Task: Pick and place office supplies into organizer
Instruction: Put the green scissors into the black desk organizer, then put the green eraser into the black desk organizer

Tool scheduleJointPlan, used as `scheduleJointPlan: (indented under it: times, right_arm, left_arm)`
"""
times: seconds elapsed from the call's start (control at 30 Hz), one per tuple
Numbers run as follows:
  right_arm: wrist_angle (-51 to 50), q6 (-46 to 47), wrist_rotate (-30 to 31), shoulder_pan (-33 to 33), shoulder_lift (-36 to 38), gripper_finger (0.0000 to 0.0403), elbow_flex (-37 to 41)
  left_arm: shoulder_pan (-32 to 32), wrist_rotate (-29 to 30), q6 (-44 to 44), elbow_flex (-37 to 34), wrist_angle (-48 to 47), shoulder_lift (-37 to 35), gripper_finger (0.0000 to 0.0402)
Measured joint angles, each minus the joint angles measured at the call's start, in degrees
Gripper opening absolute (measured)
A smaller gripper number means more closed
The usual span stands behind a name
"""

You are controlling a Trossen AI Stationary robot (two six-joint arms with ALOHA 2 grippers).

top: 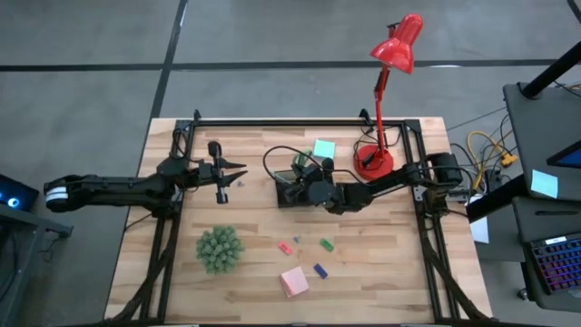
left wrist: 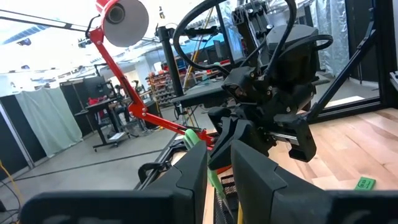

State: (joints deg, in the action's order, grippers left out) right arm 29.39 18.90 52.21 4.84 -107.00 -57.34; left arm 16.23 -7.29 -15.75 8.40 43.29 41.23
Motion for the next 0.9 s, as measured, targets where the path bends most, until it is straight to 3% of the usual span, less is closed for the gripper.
scheduleJointPlan:
  times: [0.47, 0.9]
  right_arm:
    - [-0.22, 0.58, -0.13, 0.02, 0.0, 0.0016, -0.02]
    - [-0.65, 0.79, -0.52, 0.05, -0.2, 0.0098, 0.04]
  left_arm:
    - [-0.02, 0.0, 0.02, 0.0, 0.0, 0.0, 0.0059]
    - [-0.02, 0.0, 0.02, 0.0, -0.02, 0.0, 0.0059]
